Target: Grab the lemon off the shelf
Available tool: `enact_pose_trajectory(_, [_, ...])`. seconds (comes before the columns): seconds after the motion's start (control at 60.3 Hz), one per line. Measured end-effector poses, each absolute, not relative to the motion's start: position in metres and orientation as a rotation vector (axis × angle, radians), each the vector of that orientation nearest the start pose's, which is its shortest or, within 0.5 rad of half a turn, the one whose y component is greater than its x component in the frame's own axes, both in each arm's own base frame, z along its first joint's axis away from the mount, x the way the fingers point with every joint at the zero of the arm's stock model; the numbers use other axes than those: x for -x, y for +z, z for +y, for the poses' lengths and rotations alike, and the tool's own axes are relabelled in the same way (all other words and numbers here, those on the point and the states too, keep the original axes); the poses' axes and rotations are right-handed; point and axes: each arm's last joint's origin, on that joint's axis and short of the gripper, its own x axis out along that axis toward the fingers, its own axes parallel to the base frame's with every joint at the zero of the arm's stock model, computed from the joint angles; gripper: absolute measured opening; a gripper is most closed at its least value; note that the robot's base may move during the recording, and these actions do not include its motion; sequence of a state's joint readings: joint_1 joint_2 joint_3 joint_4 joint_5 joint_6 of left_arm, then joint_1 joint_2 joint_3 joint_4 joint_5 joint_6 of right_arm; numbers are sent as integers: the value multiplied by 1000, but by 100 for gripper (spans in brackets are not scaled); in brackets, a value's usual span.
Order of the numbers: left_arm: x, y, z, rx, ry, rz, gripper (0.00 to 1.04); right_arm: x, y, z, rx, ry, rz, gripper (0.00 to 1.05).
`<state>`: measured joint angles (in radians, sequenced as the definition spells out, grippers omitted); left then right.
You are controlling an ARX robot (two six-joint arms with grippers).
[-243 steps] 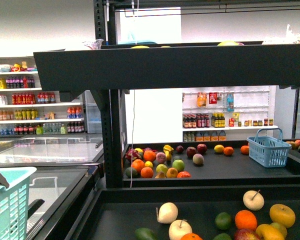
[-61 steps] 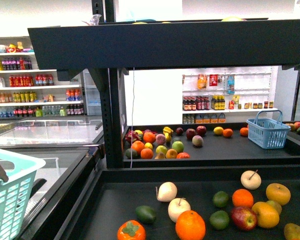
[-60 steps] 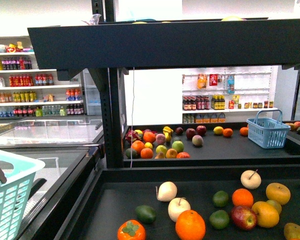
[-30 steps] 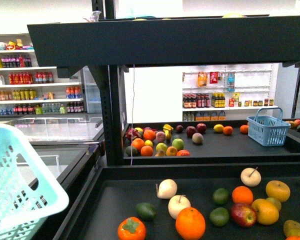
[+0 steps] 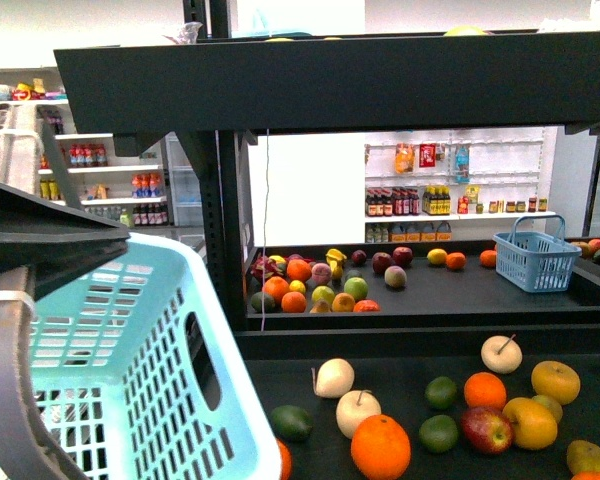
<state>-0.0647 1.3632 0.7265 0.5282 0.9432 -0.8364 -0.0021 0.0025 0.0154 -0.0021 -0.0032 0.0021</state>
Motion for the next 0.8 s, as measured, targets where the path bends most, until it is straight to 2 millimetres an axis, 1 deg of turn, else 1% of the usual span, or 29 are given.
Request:
enact_pose_trajectory(0.1, [-281, 251, -58, 802, -940, 551, 7, -97, 168, 0, -2, 1, -11, 97])
enact_pose_trajectory(0.266, [-288, 245, -76, 803, -958, 566, 7, -97, 168, 0, -2, 1, -11, 97])
enact_pose_trajectory(0.382, [-294, 249, -86, 806, -973, 546, 7, -97, 168, 0, -2, 1, -11, 97])
enact_pose_trajectory(0.531, [-300, 256, -105, 798, -1010, 531, 7, -97, 168, 0, -2, 1, -11, 97])
enact_pose_trajectory(0.68, [-304, 254, -114, 806, -1020, 544, 7, -97, 168, 0, -2, 1, -11, 97])
enact_pose_trajectory(0.797, [-306, 249, -121, 816, -1016, 557, 7, -97, 168, 0, -2, 1, -11, 97])
